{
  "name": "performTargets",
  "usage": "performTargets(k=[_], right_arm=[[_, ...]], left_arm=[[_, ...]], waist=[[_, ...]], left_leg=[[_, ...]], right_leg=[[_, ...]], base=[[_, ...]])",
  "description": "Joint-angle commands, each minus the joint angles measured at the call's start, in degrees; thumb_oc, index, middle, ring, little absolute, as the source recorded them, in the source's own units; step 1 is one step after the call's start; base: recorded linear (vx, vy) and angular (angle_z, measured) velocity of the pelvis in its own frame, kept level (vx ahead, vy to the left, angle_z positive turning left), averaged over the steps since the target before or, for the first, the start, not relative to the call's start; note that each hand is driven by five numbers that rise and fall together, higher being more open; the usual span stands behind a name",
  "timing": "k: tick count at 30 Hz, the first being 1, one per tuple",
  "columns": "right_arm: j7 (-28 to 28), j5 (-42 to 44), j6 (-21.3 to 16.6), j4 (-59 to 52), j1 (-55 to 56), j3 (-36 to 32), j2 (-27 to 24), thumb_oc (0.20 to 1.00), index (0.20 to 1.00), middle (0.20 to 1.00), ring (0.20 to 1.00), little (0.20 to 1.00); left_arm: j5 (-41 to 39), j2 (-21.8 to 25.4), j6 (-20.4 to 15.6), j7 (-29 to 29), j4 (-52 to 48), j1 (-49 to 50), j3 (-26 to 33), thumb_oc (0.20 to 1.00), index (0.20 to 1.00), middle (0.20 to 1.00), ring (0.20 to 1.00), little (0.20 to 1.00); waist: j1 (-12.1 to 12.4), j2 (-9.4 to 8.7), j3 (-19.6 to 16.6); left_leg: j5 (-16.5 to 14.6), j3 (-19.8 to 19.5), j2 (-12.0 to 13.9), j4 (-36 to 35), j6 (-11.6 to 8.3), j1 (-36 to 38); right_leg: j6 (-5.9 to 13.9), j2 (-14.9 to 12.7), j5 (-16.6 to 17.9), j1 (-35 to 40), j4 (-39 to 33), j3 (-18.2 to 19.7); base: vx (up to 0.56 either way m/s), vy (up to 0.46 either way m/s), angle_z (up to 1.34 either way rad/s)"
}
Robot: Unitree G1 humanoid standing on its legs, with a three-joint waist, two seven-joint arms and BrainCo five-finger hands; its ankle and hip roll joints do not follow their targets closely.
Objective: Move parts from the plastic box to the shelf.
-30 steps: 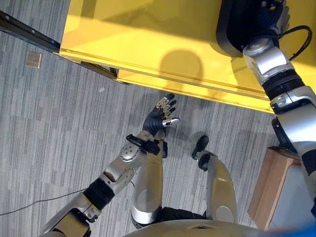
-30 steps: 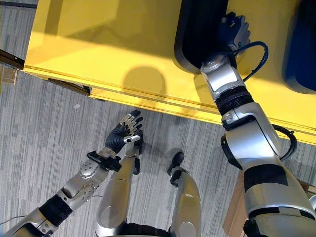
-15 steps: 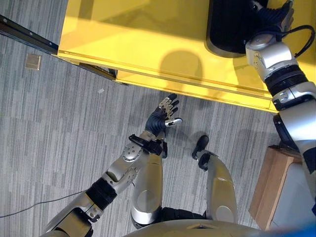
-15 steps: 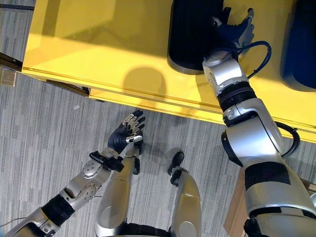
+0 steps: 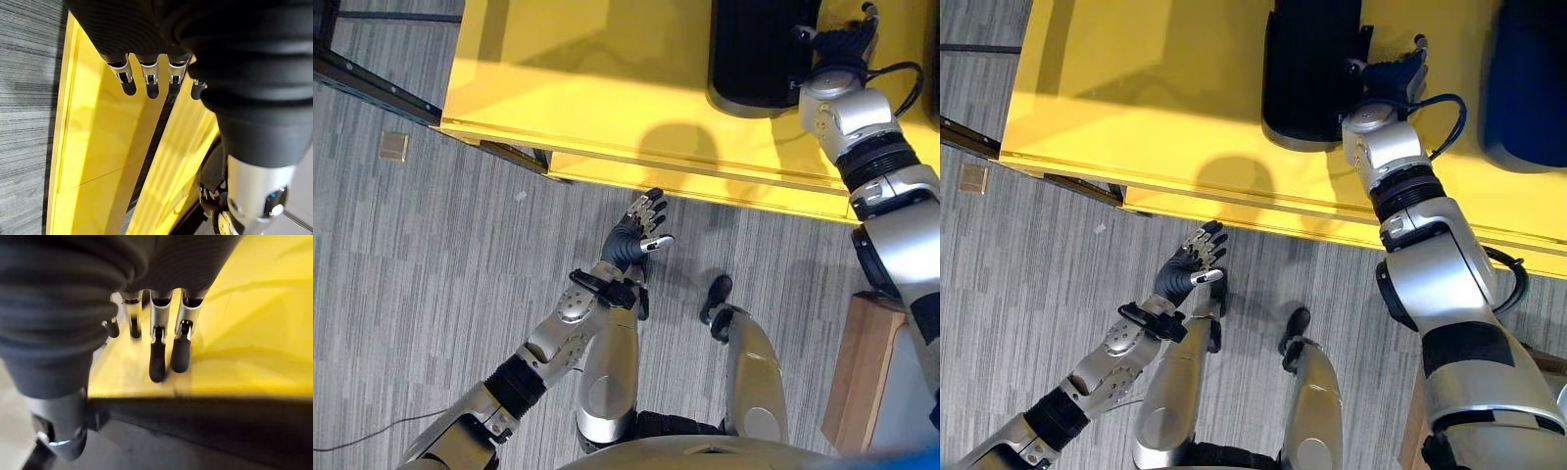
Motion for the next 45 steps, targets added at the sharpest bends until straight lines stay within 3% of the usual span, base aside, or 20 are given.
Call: performTargets(k=[1, 3, 11, 14, 17, 20, 21, 23, 24, 25, 26, 29, 32, 34, 36, 42, 43, 45], right_arm=[[1.06, -1.18, -1.84, -5.13, 2.74, -1.37, -2.94, 1.0, 1.0, 1.0, 1.0, 1.0], [0.82, -1.07, -1.92, -7.59, 4.05, -2.01, -2.54, 1.0, 1.0, 1.0, 1.0, 1.0], [2.03, -3.03, -0.81, -11.23, 8.07, -5.2, -2.32, 1.0, 1.0, 1.0, 1.0, 1.0], [2.34, -4.28, -3.45, -14.27, 10.55, -7.07, -2.59, 1.0, 1.0, 1.0, 1.0, 1.0], [6.29, -3.22, -4.33, -22.92, 16.15, -8.48, -1.64, 1.0, 1.0, 1.0, 1.0, 1.0], [11.35, -1.6, -5.83, -34.56, 24.82, -10.67, -1.18, 1.0, 1.0, 1.0, 1.0, 1.0], [14.27, -2.08, -5.34, -40.79, 30.05, -10.48, -0.31, 1.0, 1.0, 1.0, 1.0, 1.0], [17.23, -8.13, -9.55, -53.49, 43.77, -8.25, 2.5, 1.0, 1.0, 1.0, 1.0, 1.0], [19.11, -9.1, -9.68, -56.95, 47.9, -7.22, 3.1, 1.0, 1.0, 1.0, 1.0, 1.0], [23.38, -10.5, -11.3, -62.43, 54.24, -4.74, 3.41, 1.0, 1.0, 1.0, 1.0, 1.0], [28.08, -11.3, -13.0, -66.16, 59.0, -3.39, 2.74, 1.0, 1.0, 1.0, 1.0, 1.0], [35.21, -13.67, -16.36, -73.45, 68.24, -0.83, 0.2, 1.0, 1.0, 1.0, 1.0, 1.0], [47.89, -6.79, -17.21, -73.87, 74.26, 1.48, -3.67, 1.0, 1.0, 1.0, 1.0, 1.0], [52.07, -5.38, -18.0, -73.19, 75.19, 2.36, -5.63, 1.0, 1.0, 1.0, 1.0, 1.0], [58.3, -0.41, -20.03, -71.7, 74.91, 1.74, -9.42, 1.0, 1.0, 1.0, 1.0, 1.0], [60.25, 4.9, -20.84, -71.23, 75.66, 0.25, -11.4, 1.0, 1.0, 1.0, 1.0, 1.0], [61.54, 5.25, -20.81, -70.62, 76.63, -0.32, -11.43, 1.0, 1.0, 1.0, 1.0, 1.0], [61.9, 5.49, -20.92, -70.03, 76.87, -0.23, -11.2, 1.0, 1.0, 1.0, 1.0, 1.0]], left_arm=[[-3.02, -2.48, -0.73, -2.07, -4.14, 2.03, -1.09, 1.0, 1.0, 1.0, 1.0, 1.0], [-1.02, -3.19, -0.56, -2.26, -3.81, 1.83, -0.76, 1.0, 1.0, 1.0, 1.0, 1.0], [-1.94, -4.31, -0.46, -1.49, -2.38, 2.68, 0.4, 1.0, 1.0, 1.0, 1.0, 1.0], [-0.44, -4.65, -0.99, -1.94, -2.67, 3.75, 0.68, 1.0, 1.0, 1.0, 1.0, 1.0], [1.62, -5.08, -2.64, -2.54, -2.26, 5.98, 1.42, 1.0, 1.0, 1.0, 1.0, 1.0], [4.98, -4.93, -5.73, -1.28, -2.51, 8.52, 3.21, 1.0, 1.0, 1.0, 1.0, 1.0], [12.2, -4.49, -7.53, -0.1, -2.69, 9.4, 3.83, 1.0, 1.0, 1.0, 1.0, 1.0], [8.13, -5.45, -10.24, 1.32, -2.94, 13.2, 5.56, 1.0, 1.0, 1.0, 1.0, 1.0], [7.89, -6.17, -11.28, 2.19, -2.41, 14.35, 6.44, 1.0, 1.0, 1.0, 1.0, 1.0], [7.87, -7.37, -12.5, 3.21, -1.74, 15.98, 8.08, 1.0, 1.0, 1.0, 1.0, 1.0], [8.36, -7.6, -13.28, 3.26, -1.92, 17.25, 9.11, 1.0, 1.0, 1.0, 1.0, 1.0], [6.85, -7.12, -13.64, 2.24, -3.46, 20.38, 11.03, 1.0, 1.0, 1.0, 1.0, 1.0], [2.9, -5.21, -13.25, 1.66, -5.98, 24.64, 14.89, 1.0, 1.0, 1.0, 1.0, 1.0], [0.72, -4.42, -12.07, 0.67, -6.31, 25.71, 16.38, 1.0, 1.0, 1.0, 1.0, 1.0], [-1.18, -3.71, -9.69, -2.4, -6.61, 27.72, 19.26, 1.0, 1.0, 1.0, 1.0, 1.0], [-1.95, -3.59, -9.96, -3.23, -6.02, 29.46, 20.94, 1.0, 1.0, 1.0, 1.0, 1.0], [-1.44, -3.72, -10.56, -3.3, -5.93, 30.45, 21.93, 1.0, 1.0, 1.0, 1.0, 1.0], [-1.33, -3.88, -10.71, -3.04, -5.85, 30.7, 22.15, 1.0, 1.0, 1.0, 1.0, 1.0]], waist=[[0.06, 1.02, -1.65], [-0.32, 1.06, -1.65], [-1.14, 1.26, -1.65], [-1.61, 1.5, -1.65], [-2.51, 1.67, -1.65], [-4.14, 1.56, -2.32], [-5.13, 1.51, -3.65], [-7.75, 1.31, -6.28], [-8.45, 1.2, -7.16], [-9.22, 1.1, -8.44], [-9.57, 0.99, -9.4], [-9.95, 0.67, -11.39], [-8.91, -0.36, -13.62], [-8.04, -0.85, -13.99], [-6.57, -2.18, -14.66], [-6.42, -3.27, -15.63], [-6.27, -3.67, -16.11], [-6.18, -3.75, -16.24]], left_leg=[[-7.42, -1.15, -2.98, 0.62, -0.02, 3.6], [-6.14, -0.56, -2.57, 0.12, 0.46, 3.29], [-6.46, -0.2, -2.71, -0.25, 0.8, 5.56], [-6.52, -0.13, -2.71, -0.97, 0.86, 7.8], [-6.2, -0.03, -2.73, -3.46, 0.77, 12.66], [-5.96, 0.24, -2.56, -5.42, 0.67, 16.79], [-5.54, 0.5, -2.11, -6.34, 0.47, 17.74], [-5.0, 1.25, -1.43, -8.69, 0.16, 20.64], [-4.73, 1.39, -1.27, -9.42, 0.04, 21.41], [-4.29, 1.6, -0.96, -10.43, -0.17, 22.46], [-3.95, 1.63, -0.71, -11.02, -0.32, 23.0], [-2.97, 1.37, 0.0, -12.02, -0.74, 23.72], [-1.26, 0.48, 1.84, -12.6, -1.86, 24.48], [-0.42, -0.13, 2.97, -12.45, -2.49, 24.47], [2.11, -1.59, 6.81, -12.52, -4.03, 24.59], [5.63, -3.75, 9.82, -11.98, -4.93, 24.85], [6.81, -6.92, 8.84, -9.98, -4.59, 23.84], [6.41, -8.25, 7.53, -8.78, -4.13, 23.29]], right_leg=[[-0.24, 2.83, 1.83, 1.38, -0.76, -1.24], [-0.98, 3.2, 3.02, 1.01, -1.48, -1.34], [-1.01, 3.32, 2.99, 2.77, -1.95, -0.36], [-1.06, 3.32, 2.96, 4.91, -2.89, -0.03], [-0.84, 3.35, 3.29, 9.26, -5.35, 0.69], [-0.56, 3.25, 3.8, 13.19, -8.16, 1.51], [-0.65, 3.49, 4.31, 14.02, -9.48, 1.94], [-0.48, 3.94, 5.1, 16.79, -12.86, 2.73], [-0.36, 4.01, 5.34, 17.58, -13.79, 2.92], [-0.29, 4.09, 5.68, 18.98, -15.37, 3.05], [-0.16, 4.12, 5.9, 19.69, -16.15, 3.01], [0.14, 4.24, 6.37, 21.06, -17.43, 2.73], [-0.31, 4.94, 5.51, 23.18, -17.68, 0.9], [-0.72, 5.41, 4.9, 23.57, -17.06, -0.14], [-1.82, 7.13, 3.5, 24.25, -15.14, -1.37], [-2.25, 8.31, 3.08, 25.09, -14.5, 0.1], [-2.43, 8.66, 3.58, 26.3, -15.75, 2.15], [-2.49, 8.77, 3.92, 26.88, -16.52, 3.24]], base=[[0.01, -0.032, -0.02], [-0.07, -0.016, -0.03], [-0.01, -0.01, -0.03], [0.01, -0.033, -0.03], [0.04, -0.006, -0.09], [0.09, 0.018, -0.09], [0.15, 0.031, -0.09], [0.17, -0.007, -0.15], [0.16, -0.076, -0.34], [0.12, -0.117, -0.32], [0.11, -0.143, -0.22], [0.07, -0.161, -0.07], [0.1, -0.368, 0.02], [0.03, -0.368, 0.12], [0.05, -0.549, 0.19], [0.05, -0.189, -0.04], [0.08, -0.052, -0.16], [0.06, 0.001, -0.28]])
